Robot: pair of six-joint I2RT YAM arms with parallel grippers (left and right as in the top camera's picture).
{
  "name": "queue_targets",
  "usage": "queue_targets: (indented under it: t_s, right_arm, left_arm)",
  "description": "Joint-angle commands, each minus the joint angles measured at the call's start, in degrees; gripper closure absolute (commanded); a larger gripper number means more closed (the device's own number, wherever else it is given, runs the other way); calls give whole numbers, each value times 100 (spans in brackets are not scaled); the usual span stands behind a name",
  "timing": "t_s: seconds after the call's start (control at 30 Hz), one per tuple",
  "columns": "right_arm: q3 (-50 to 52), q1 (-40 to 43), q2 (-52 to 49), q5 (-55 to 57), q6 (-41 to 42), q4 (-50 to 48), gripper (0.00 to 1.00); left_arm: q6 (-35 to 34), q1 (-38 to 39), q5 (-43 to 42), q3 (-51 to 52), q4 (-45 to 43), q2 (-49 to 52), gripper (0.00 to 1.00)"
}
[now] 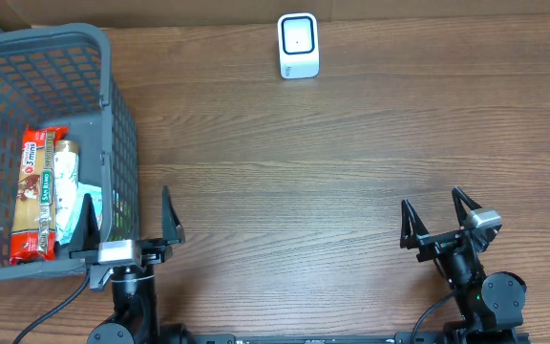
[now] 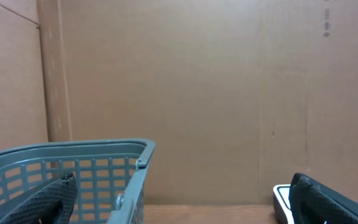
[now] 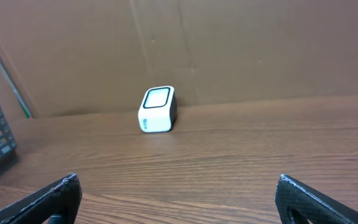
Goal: Scan the item barcode
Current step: 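Raise the left gripper and reach it into the grey basket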
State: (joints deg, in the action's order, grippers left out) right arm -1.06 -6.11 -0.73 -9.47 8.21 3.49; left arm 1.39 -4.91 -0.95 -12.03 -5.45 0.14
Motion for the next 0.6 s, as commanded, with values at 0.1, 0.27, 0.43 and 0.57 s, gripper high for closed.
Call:
queue_targets:
  t_s: [0.1, 0.27, 0.43, 0.57]
  right_arm:
    - [-107, -42, 57, -223, 142, 101, 0]
    - [-409, -42, 57, -326, 138, 450, 0]
    - [-752, -42, 55, -372, 138, 660, 0]
    - [-1095, -42, -31, -387, 136, 804, 0]
  left_arm:
    - [-1172, 44, -498, 1134, 1014, 17, 0]
    - [-1189, 44, -780, 914, 1421, 22, 0]
    - [-1163, 44, -807, 306, 2216, 31, 1]
    - [-1165, 44, -881, -236, 2573, 225, 0]
